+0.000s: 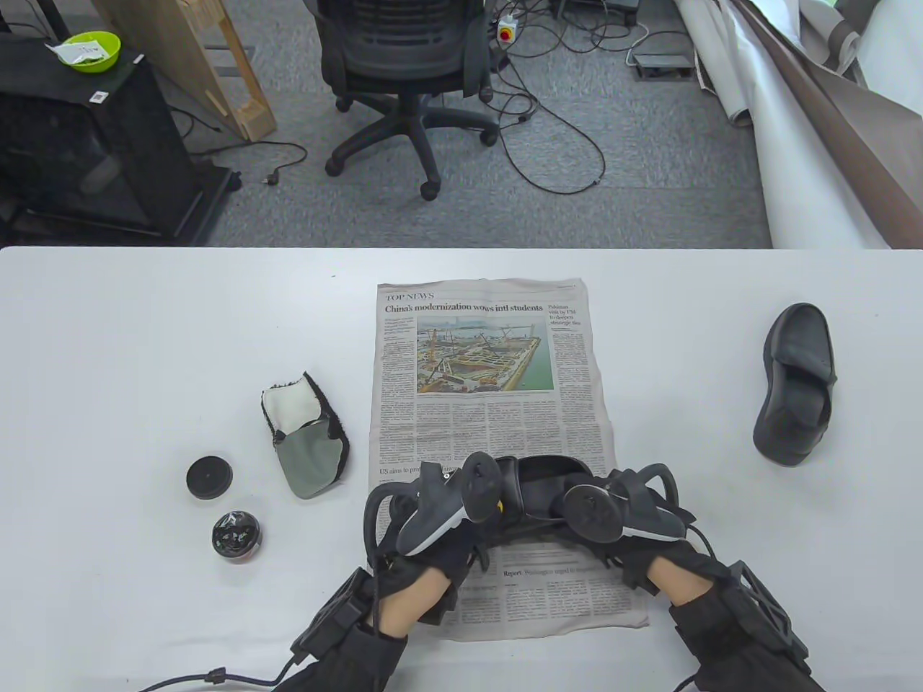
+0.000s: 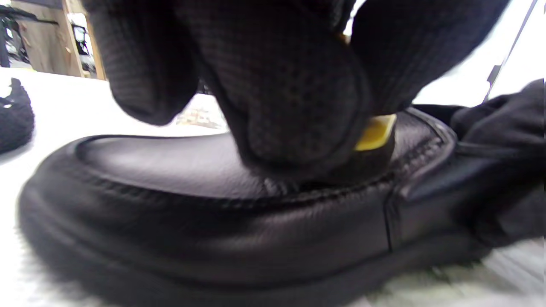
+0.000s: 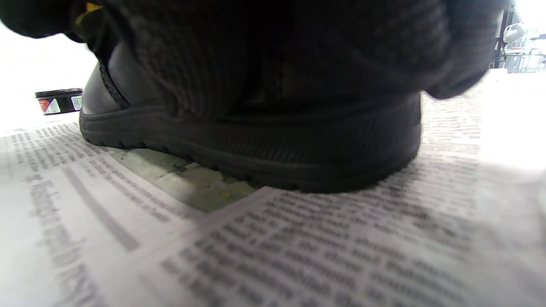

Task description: Dip and apply built-in sponge shoe polish on shoes

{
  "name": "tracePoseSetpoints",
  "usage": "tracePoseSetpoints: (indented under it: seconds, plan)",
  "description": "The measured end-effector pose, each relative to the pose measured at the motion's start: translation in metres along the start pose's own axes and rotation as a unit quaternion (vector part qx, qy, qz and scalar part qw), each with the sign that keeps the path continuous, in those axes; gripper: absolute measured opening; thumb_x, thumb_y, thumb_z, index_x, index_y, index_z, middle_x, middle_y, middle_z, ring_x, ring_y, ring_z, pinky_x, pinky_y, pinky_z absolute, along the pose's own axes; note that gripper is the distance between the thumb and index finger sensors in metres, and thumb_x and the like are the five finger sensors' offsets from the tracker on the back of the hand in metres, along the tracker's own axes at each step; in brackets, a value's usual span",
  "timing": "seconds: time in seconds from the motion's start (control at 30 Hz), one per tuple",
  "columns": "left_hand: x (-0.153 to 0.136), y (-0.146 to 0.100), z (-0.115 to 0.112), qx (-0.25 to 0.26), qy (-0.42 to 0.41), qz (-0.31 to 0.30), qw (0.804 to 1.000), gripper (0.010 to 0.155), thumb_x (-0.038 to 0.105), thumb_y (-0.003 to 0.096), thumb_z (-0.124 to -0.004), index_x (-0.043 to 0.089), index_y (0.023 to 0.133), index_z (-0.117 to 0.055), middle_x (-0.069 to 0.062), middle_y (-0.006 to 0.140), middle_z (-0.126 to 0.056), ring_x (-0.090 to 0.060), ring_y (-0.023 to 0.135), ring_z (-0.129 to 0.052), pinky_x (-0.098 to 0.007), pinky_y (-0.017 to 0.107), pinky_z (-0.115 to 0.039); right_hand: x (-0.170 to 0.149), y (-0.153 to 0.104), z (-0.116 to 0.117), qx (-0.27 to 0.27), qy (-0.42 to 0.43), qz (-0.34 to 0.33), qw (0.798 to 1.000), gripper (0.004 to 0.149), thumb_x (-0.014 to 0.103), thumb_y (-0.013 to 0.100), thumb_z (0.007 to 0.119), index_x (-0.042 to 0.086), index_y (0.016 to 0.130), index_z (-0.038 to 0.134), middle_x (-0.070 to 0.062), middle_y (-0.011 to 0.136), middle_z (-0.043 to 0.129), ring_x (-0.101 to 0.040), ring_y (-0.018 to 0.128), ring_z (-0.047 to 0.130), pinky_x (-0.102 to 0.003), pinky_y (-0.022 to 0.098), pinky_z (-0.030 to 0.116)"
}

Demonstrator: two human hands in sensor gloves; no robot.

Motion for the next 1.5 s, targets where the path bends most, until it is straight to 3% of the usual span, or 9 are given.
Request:
tracePoseSetpoints:
  seconds: [0.23, 0.43, 0.7, 0.9, 1.07, 1.2, 1.37, 1.5]
  plan:
    - [-0.002, 0.012, 0.008, 0.079, 0.007, 0.005, 0.997, 0.049, 0.049, 0.0416, -0.092, 0.021, 0.081, -0.085, -0.002, 0.061, -0.106, 0.000, 0.027, -0.110, -0.037, 0.045, -0.093, 0.000, 0.001, 0.001, 0.007, 0.005, -0.008, 1.000, 0.039, 0.046, 0.033, 0.089, 0.031, 0.068, 0.092, 0.002, 0.061, 0.087, -0.011, 0.020, 0.094, -0.040, 0.045, 0.086]
    - [-0.008, 0.025, 0.006, 0.085, 0.082, 0.035, 0.992, 0.049, 0.049, 0.0420, -0.091, 0.021, 0.081, -0.085, -0.002, 0.061, -0.106, 0.000, 0.026, -0.109, -0.037, 0.045, -0.092, 0.000, 0.001, 0.001, 0.007, 0.000, -0.007, 1.000, 0.039, 0.047, 0.033, 0.088, 0.031, 0.068, 0.092, 0.002, 0.061, 0.087, -0.011, 0.020, 0.094, -0.039, 0.045, 0.086]
    - [-0.043, 0.026, 0.005, 0.045, 0.139, 0.084, 0.986, 0.049, 0.049, 0.0412, -0.093, 0.020, 0.080, -0.086, -0.003, 0.058, -0.105, 0.000, 0.025, -0.108, -0.037, 0.046, -0.092, 0.000, 0.002, 0.001, 0.011, -0.003, -0.003, 1.000, 0.039, 0.047, 0.033, 0.088, 0.030, 0.069, 0.091, 0.002, 0.062, 0.086, -0.011, 0.021, 0.094, -0.039, 0.046, 0.086]
    - [-0.065, 0.018, 0.010, -0.024, 0.134, 0.123, 0.983, 0.049, 0.050, 0.0419, -0.093, 0.020, 0.081, -0.085, -0.003, 0.059, -0.105, -0.001, 0.025, -0.107, -0.038, 0.047, -0.091, 0.000, 0.001, 0.001, 0.009, -0.005, 0.006, 1.000, 0.039, 0.047, 0.033, 0.088, 0.030, 0.068, 0.091, 0.002, 0.062, 0.086, -0.011, 0.021, 0.094, -0.039, 0.046, 0.086]
    - [-0.060, 0.013, 0.008, -0.058, 0.115, 0.094, 0.987, 0.049, 0.049, 0.0411, -0.094, 0.020, 0.080, -0.086, -0.003, 0.059, -0.106, 0.000, 0.024, -0.108, -0.038, 0.046, -0.092, 0.000, 0.001, 0.001, 0.008, -0.004, 0.009, 1.000, 0.039, 0.047, 0.033, 0.088, 0.030, 0.068, 0.091, 0.002, 0.062, 0.086, -0.011, 0.021, 0.094, -0.040, 0.046, 0.086]
    - [-0.041, 0.009, -0.001, -0.107, 0.046, 0.029, 0.993, 0.049, 0.049, 0.0411, -0.094, 0.020, 0.080, -0.086, -0.003, 0.059, -0.106, 0.000, 0.025, -0.109, -0.037, 0.046, -0.092, 0.001, 0.001, 0.001, 0.007, -0.005, 0.008, 1.000, 0.039, 0.047, 0.033, 0.088, 0.030, 0.068, 0.091, 0.002, 0.062, 0.086, -0.011, 0.021, 0.094, -0.039, 0.046, 0.086]
    - [-0.012, 0.004, -0.003, -0.084, 0.010, -0.030, 0.996, 0.049, 0.049, 0.0412, -0.093, 0.021, 0.081, -0.085, -0.002, 0.062, -0.106, 0.000, 0.028, -0.111, -0.037, 0.046, -0.092, 0.001, 0.001, 0.001, 0.005, -0.006, 0.006, 1.000, 0.039, 0.047, 0.033, 0.088, 0.030, 0.068, 0.091, 0.002, 0.062, 0.086, -0.011, 0.021, 0.094, -0.039, 0.046, 0.086]
    - [0.000, 0.003, 0.000, -0.021, -0.008, -0.033, 0.999, 0.049, 0.048, 0.0408, -0.093, 0.021, 0.081, -0.085, -0.002, 0.061, -0.107, 0.000, 0.027, -0.111, -0.036, 0.045, -0.093, 0.001, 0.001, 0.001, 0.007, -0.003, 0.001, 1.000, 0.039, 0.047, 0.033, 0.088, 0.030, 0.068, 0.091, 0.002, 0.062, 0.086, -0.011, 0.020, 0.094, -0.039, 0.045, 0.086]
Point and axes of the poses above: the tracker on the back of each hand, its own x axis roughly to the thumb side, its own y axis roughly from the wrist to the fingertips, z = x × y, the point moved 4 cm from there along y, roughly from the wrist to the fingertips
